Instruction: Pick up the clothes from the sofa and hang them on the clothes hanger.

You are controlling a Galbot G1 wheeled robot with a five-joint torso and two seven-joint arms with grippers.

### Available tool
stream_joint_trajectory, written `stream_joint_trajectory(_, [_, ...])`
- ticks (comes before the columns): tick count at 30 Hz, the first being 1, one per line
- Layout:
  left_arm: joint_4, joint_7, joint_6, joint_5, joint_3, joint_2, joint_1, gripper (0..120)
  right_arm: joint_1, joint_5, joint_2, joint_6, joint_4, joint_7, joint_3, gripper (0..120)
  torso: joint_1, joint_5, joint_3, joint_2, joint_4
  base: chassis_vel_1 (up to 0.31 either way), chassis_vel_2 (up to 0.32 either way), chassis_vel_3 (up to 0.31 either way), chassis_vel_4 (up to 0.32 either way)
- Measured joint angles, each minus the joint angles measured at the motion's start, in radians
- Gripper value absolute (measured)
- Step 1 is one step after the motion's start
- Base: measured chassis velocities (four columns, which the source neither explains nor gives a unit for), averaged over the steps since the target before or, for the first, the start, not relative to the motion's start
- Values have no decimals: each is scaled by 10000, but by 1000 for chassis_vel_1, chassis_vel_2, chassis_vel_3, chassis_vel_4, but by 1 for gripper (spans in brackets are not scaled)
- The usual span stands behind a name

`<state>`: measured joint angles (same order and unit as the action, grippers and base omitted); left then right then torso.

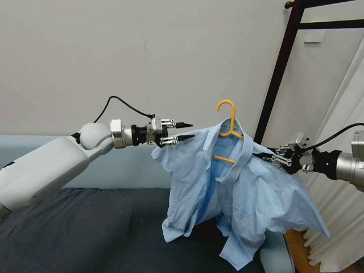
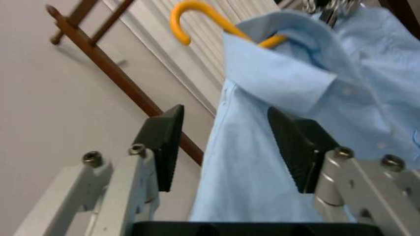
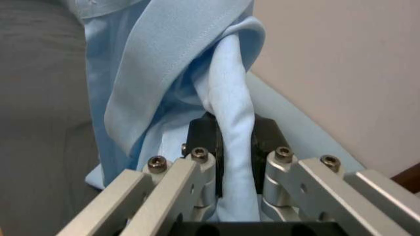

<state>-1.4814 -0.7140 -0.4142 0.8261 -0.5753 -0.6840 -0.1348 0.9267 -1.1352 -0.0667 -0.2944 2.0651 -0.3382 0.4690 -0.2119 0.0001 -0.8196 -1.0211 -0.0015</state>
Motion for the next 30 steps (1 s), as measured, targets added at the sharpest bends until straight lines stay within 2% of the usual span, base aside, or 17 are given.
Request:
stream_joint_trajectory(4, [-1565,1622,203,-343,1467,541,1945,74,-8,-265,-399,-646,258,1410,480,8,1,-3,0,0,9,0,0,0,0])
stream_joint_trajectory(5, [-1565,1622,203,-343,1467,541,1945,74,-8,-265,-399,-646,258,1410,480,8,1,-3,0,0,9,0,0,0,0])
stream_joint_trajectory(7, [-2836,3150,272,-549,1862,710,3274,86,-27,-504,-461,-1317,559,2494,765,8,2,-3,0,-1,9,0,0,0,0])
stream_joint_trajectory(8, [-2836,3150,272,-549,1862,710,3274,86,-27,-504,-461,-1317,559,2494,765,8,2,-3,0,-1,9,0,0,0,0])
stream_joint_trajectory(10, [-3639,4821,407,-850,1976,414,4179,95,-46,-703,-474,-1824,856,3273,949,8,2,-7,0,-1,6,0,0,0,0])
stream_joint_trajectory(12, [-3968,5980,634,-964,1856,-85,4460,99,-118,-914,-517,-2106,1077,3801,977,8,3,-2,1,-1,1,0,0,0,0])
stream_joint_trajectory(13, [-3968,5980,634,-964,1856,-85,4460,99,-118,-914,-517,-2106,1077,3801,977,8,3,-2,1,-1,1,0,0,0,0])
stream_joint_trajectory(15, [-4036,6859,895,-1098,1577,-629,4507,100,-140,-1145,-573,-2310,1317,4157,1001,8,2,-1,1,0,-1,0,0,0,0])
stream_joint_trajectory(17, [-3925,7550,1160,-1272,1278,-1117,4502,97,-138,-1394,-625,-2491,1516,4409,1076,8,2,0,0,-1,0,0,0,0,0])
stream_joint_trajectory(18, [-3925,7550,1160,-1272,1278,-1117,4502,97,-138,-1394,-625,-2491,1516,4409,1076,8,2,0,0,-1,0,0,0,0,0])
stream_joint_trajectory(21, [-3484,8840,1717,-1542,950,-1982,4413,89,-101,-1835,-652,-2796,1839,4738,1260,8,2,0,0,-1,5,0,0,0,0])
stream_joint_trajectory(23, [-3148,9682,2072,-1702,847,-2684,4317,79,-83,-2002,-654,-2905,1997,4849,1324,8,2,-3,0,0,4,0,0,0,0])
stream_joint_trajectory(24, [-3148,9682,2072,-1702,847,-2684,4317,79,-83,-2002,-654,-2905,1997,4849,1324,8,2,-3,0,0,4,0,0,0,0])
stream_joint_trajectory(27, [-2834,10055,2283,-1840,730,-3282,4257,67,-90,-2111,-664,-2973,2096,4972,1336,8,1,1,0,-1,0,0,0,0,0])
stream_joint_trajectory(28, [-2834,10055,2283,-1840,730,-3282,4257,67,-90,-2111,-664,-2973,2096,4972,1336,8,1,1,0,-1,0,0,0,0,0])
stream_joint_trajectory(30, [-2642,10077,2289,-2045,701,-3477,4352,56,-96,-2196,-638,-3035,2104,4971,1351,8,2,0,0,0,1,0,0,0,0])
